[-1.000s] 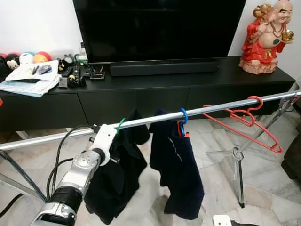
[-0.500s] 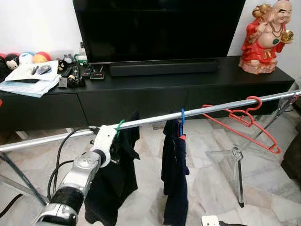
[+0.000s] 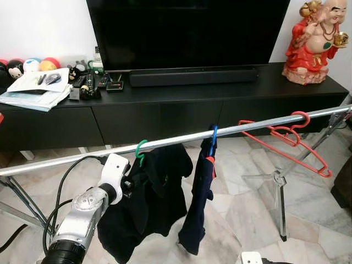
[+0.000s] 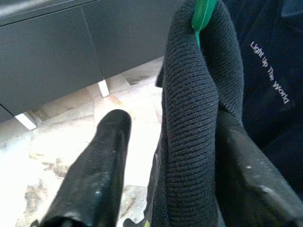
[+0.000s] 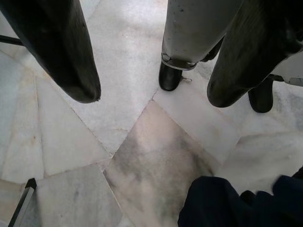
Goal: Hang hanger
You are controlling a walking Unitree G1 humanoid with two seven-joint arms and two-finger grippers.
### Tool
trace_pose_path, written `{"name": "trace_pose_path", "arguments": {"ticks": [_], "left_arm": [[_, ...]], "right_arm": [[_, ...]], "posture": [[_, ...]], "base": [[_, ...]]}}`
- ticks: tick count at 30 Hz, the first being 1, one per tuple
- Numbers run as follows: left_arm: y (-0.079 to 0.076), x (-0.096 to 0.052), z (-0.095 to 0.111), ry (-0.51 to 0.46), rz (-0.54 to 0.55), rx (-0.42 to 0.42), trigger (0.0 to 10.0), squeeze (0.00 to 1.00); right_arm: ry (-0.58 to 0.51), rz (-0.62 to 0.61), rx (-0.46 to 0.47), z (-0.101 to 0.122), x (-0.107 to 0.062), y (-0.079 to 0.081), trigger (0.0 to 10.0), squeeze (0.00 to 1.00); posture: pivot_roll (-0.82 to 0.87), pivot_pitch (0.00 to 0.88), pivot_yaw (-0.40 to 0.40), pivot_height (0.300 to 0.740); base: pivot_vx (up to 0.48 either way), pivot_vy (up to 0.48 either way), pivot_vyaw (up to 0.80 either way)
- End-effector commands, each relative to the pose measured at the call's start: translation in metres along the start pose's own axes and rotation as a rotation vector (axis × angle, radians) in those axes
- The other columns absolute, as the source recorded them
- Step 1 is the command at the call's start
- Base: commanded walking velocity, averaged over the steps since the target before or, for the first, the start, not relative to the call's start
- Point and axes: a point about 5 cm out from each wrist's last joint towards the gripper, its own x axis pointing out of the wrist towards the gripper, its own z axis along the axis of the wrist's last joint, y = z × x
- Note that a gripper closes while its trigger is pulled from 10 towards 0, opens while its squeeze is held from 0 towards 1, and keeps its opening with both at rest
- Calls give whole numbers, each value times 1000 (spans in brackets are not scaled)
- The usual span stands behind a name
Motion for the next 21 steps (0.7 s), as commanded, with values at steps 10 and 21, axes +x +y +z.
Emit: {"name": "trace_pose_path", "arguments": {"ticks": [10,21], "left_arm": [[0,-1,2,-5,-7,1,10000,1000],[0,-1,2,-5,-7,1,10000,1000]], "right_arm": [[21,0,11,-6,-1,0,10000,0],[21,0,11,-6,-1,0,10000,0]], "posture": [[45,87,18,740],[45,87,18,740]], "base": [[0,0,0],[0,0,0]]}}
